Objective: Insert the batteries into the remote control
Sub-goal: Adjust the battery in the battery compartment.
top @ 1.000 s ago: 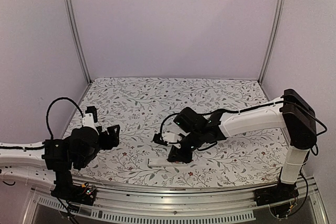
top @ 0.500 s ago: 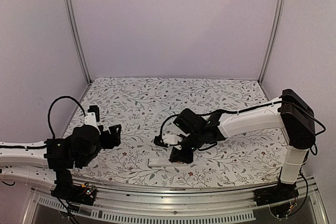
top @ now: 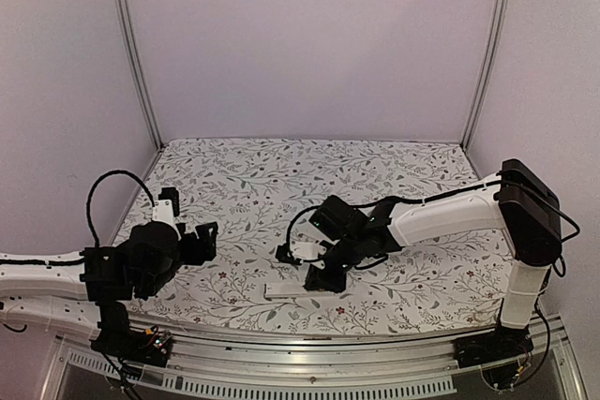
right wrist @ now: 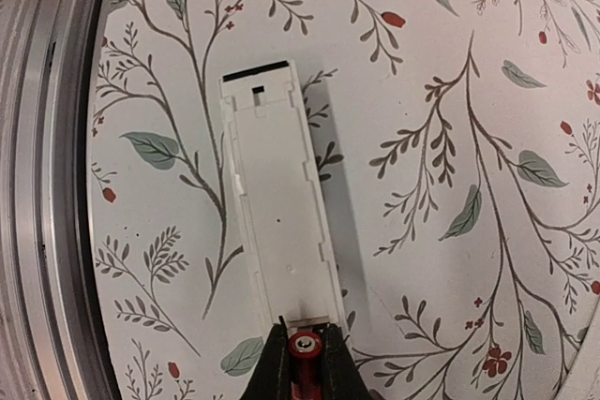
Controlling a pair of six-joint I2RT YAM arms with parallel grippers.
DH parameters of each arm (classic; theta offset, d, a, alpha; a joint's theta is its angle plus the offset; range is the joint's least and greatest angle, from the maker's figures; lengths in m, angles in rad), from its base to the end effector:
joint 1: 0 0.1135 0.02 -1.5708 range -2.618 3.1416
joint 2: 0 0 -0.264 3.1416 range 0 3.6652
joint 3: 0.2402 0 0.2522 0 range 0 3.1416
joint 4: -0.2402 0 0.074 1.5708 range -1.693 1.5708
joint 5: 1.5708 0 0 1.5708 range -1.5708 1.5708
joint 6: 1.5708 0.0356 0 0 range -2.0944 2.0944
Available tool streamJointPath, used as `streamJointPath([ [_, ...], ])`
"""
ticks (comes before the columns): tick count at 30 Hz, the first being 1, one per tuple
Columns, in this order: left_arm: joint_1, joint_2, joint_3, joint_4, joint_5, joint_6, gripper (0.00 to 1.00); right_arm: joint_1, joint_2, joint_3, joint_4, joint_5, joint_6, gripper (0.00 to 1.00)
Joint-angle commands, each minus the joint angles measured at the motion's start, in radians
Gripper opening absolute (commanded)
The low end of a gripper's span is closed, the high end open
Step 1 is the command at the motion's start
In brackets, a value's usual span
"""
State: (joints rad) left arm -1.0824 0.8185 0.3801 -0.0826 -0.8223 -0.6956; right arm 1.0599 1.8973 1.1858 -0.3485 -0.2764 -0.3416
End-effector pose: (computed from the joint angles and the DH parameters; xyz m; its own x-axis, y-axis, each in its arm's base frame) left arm 0.1038 -0.1397 0.2077 -0.3733 -0.2268 -0.8995 0.0828 0.9576 -0.2758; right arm 0.1785 0.3382 0.1546 -0.0989 -0.8356 -0.5404 -0.9951 0.0787 0.0605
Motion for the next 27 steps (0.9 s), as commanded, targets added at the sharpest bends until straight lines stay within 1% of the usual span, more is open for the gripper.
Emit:
streamJointPath([
  [1,0.016,0.005,-0.002,0.024,0.008,0.023,0.84,0.000,0.020,0.006,-0.023,0.011,-0.015,0.00],
  [20,0.021,-0.004,-0.006,0.030,0.011,0.039,0.84,0.006,-0.013,0.037,-0.079,0.034,-0.018,0.20],
  [27,0.022,-0.017,-0.012,0.027,0.011,0.042,0.84,0.010,-0.019,0.055,-0.101,0.034,-0.022,0.22],
])
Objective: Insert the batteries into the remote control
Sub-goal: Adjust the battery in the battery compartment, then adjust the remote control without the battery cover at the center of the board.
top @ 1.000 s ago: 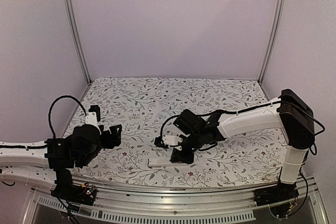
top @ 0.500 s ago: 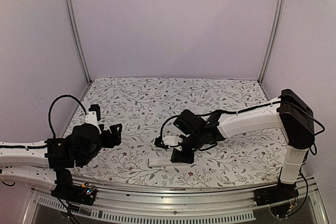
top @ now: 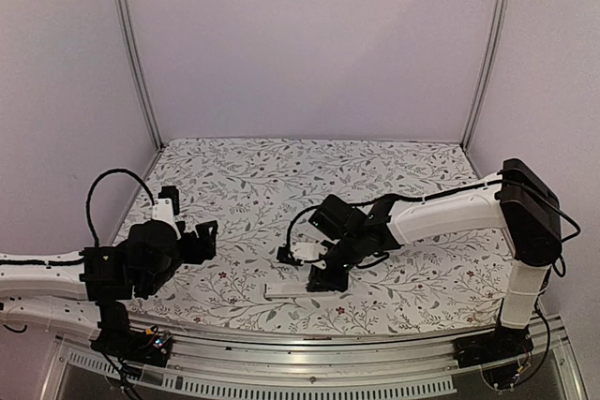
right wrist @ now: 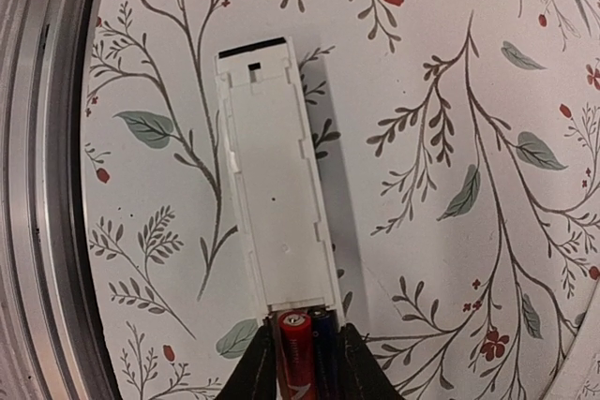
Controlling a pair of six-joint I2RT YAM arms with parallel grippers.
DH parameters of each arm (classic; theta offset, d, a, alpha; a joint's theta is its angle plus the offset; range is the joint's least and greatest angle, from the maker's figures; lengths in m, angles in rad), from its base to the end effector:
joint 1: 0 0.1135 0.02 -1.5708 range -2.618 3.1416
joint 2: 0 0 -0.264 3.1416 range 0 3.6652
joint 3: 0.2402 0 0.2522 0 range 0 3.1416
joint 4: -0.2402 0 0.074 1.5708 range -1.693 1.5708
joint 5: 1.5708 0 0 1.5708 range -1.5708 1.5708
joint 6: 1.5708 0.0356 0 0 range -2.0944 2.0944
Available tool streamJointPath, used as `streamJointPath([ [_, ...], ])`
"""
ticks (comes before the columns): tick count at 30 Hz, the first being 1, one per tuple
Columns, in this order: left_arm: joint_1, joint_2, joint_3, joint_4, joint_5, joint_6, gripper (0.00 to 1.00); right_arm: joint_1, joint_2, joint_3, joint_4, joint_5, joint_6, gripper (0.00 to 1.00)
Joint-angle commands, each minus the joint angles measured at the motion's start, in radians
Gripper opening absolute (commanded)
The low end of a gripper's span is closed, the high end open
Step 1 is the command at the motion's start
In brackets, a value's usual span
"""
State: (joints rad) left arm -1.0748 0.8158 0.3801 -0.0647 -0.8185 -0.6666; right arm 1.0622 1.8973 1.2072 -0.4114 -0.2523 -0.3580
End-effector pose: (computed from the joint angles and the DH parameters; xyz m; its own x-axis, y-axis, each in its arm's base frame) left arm 0.1051 -0.1396 0.2096 -0.3625 -0.2178 -0.9062 0.0916 0.9593 -0.2672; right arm 0.1777 0.3370 0.1571 -0.0912 -0.8603 -0.5016 -0.9958 0.0763 0.0500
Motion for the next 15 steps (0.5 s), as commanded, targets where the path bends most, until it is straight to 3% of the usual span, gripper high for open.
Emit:
streamJointPath([
  [1,0.015,-0.016,-0.012,0.009,0.007,0.013,0.84,0.009,-0.022,0.037,-0.040,0.008,-0.006,0.23],
  [11,0.014,-0.021,-0.014,0.012,0.007,0.016,0.84,0.008,-0.083,0.066,-0.024,-0.028,0.053,0.38],
  [15,0.015,-0.013,-0.020,0.030,0.021,0.038,0.84,-0.008,-0.103,0.114,-0.019,0.084,0.340,0.38],
])
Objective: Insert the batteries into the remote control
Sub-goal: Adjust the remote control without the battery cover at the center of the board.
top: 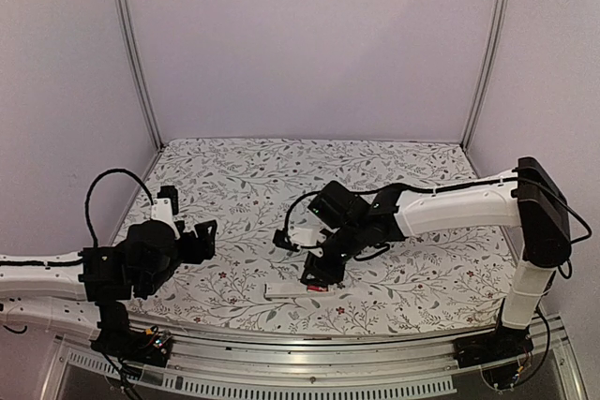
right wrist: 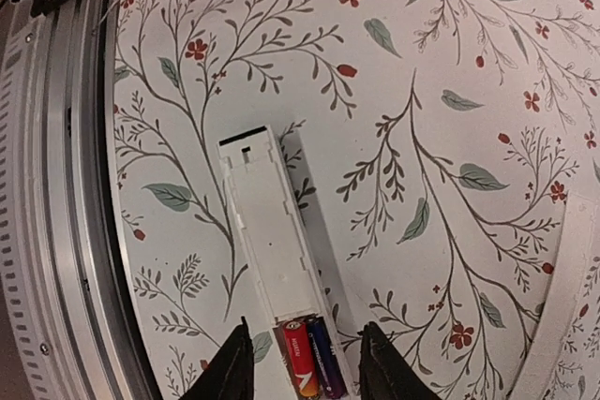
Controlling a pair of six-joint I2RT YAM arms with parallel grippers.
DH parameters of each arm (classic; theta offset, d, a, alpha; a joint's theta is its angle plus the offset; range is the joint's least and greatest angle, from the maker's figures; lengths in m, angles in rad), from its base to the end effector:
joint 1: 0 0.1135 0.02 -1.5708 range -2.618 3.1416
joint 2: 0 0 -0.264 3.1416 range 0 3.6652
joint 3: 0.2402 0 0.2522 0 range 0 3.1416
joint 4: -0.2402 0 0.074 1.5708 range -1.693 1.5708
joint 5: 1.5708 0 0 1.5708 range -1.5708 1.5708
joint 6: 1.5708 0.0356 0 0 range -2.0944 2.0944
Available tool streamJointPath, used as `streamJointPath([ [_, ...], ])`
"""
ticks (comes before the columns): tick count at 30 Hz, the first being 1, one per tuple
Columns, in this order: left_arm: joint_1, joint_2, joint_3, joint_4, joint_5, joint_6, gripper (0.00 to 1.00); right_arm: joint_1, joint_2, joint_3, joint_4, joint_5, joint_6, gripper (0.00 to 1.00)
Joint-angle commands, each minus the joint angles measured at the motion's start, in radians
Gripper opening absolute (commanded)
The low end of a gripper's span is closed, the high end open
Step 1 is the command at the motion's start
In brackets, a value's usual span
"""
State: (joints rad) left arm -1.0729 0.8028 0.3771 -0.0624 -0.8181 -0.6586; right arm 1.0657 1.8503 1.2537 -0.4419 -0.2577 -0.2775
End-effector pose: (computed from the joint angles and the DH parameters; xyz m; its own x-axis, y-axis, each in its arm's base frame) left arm 0.1046 -0.1381 0.2108 -0.3563 -0.2206 -0.9080 0.0945 0.9583 -0.2699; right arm 0.1780 0.3406 0.1858 -0.1520 -0.8224 -0.5483 -0.9883 0.1346 0.0722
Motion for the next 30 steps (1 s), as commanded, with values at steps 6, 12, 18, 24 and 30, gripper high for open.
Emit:
streamJointPath([
  [6,0.012,0.056,0.034,0.017,0.115,0.247,0.83,-0.030,-0.141,0.041,-0.024,0.160,0.716,0.40],
  [12,-0.005,0.198,0.112,0.097,0.490,0.576,0.93,-0.030,-0.213,-0.026,-0.072,0.252,0.901,0.56],
  [18,-0.022,0.400,0.243,-0.105,0.696,0.755,1.00,-0.031,-0.243,-0.058,-0.066,0.246,0.944,0.63],
  [24,-0.020,0.503,0.287,-0.165,0.803,0.883,1.00,-0.033,-0.356,-0.202,0.047,0.337,0.988,0.93],
  [30,-0.020,0.520,0.275,-0.152,0.927,1.011,0.99,-0.041,-0.485,-0.367,0.212,0.366,1.034,0.99],
])
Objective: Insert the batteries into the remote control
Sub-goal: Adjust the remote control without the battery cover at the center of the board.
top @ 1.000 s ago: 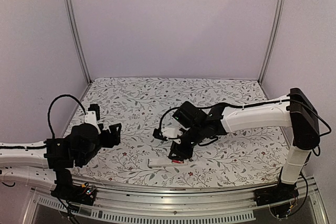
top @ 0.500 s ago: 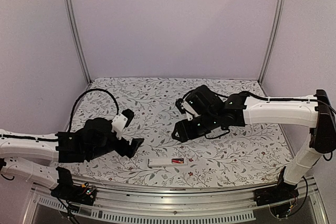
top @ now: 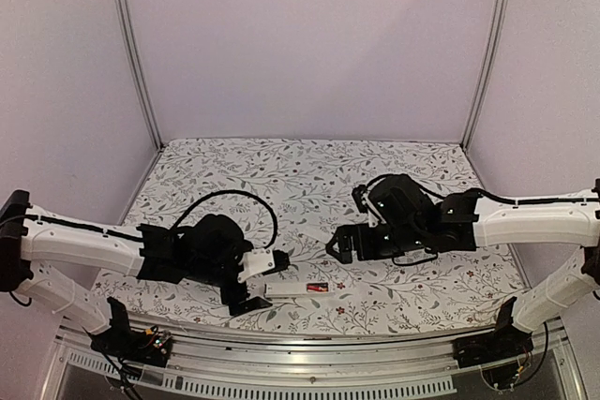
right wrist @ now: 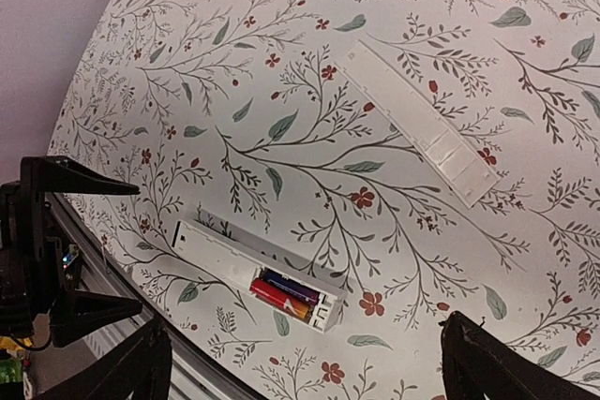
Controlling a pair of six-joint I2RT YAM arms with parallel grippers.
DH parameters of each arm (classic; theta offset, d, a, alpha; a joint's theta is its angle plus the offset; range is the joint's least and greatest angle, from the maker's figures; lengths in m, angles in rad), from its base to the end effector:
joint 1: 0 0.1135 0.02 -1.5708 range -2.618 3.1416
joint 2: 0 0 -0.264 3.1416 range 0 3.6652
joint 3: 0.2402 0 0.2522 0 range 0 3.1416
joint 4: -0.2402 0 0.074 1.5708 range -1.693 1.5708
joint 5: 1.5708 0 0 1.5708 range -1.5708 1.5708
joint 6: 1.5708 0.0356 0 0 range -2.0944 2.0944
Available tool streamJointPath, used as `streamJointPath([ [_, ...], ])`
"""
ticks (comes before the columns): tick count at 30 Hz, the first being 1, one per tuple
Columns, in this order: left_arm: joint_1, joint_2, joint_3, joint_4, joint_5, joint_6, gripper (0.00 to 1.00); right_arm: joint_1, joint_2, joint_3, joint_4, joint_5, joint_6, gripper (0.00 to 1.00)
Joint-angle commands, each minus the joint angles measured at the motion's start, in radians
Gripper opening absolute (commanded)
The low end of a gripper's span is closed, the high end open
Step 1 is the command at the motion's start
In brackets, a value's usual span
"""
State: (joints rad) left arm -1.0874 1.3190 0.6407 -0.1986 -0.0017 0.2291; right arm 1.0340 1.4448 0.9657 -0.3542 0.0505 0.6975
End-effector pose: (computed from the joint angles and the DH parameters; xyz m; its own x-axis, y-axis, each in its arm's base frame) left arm 0.1175 -0.2237 0.1779 -0.1470 0.7687 -0.6225 0.9429 0.2990 0.1465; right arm 0.1578 0.2616 0.2346 -0.8302 -0.1407 -0.5394 -0.4014 0.8224 0.4033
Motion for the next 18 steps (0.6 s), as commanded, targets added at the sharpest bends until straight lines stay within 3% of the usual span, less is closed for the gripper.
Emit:
streamJointPath([
  [1,-0.003,0.003,0.003,-0.009,0.113,0.144,0.99,-0.013,-0.090,-0.098,0.142,0.061,0.076,0.99],
  [6,0.016,0.049,-0.012,0.015,0.103,0.224,0.99,-0.015,-0.108,-0.125,0.143,0.081,0.078,0.99],
  [9,0.043,0.117,0.012,0.046,0.102,0.226,0.98,-0.015,-0.094,-0.120,0.138,0.036,0.062,0.94],
  [12,0.070,0.192,0.038,0.071,0.136,0.219,0.94,-0.009,-0.071,-0.108,0.106,-0.001,0.055,0.87],
  [18,0.075,0.243,0.029,0.144,0.131,0.175,0.87,0.019,-0.073,-0.122,0.086,0.032,0.086,0.87],
])
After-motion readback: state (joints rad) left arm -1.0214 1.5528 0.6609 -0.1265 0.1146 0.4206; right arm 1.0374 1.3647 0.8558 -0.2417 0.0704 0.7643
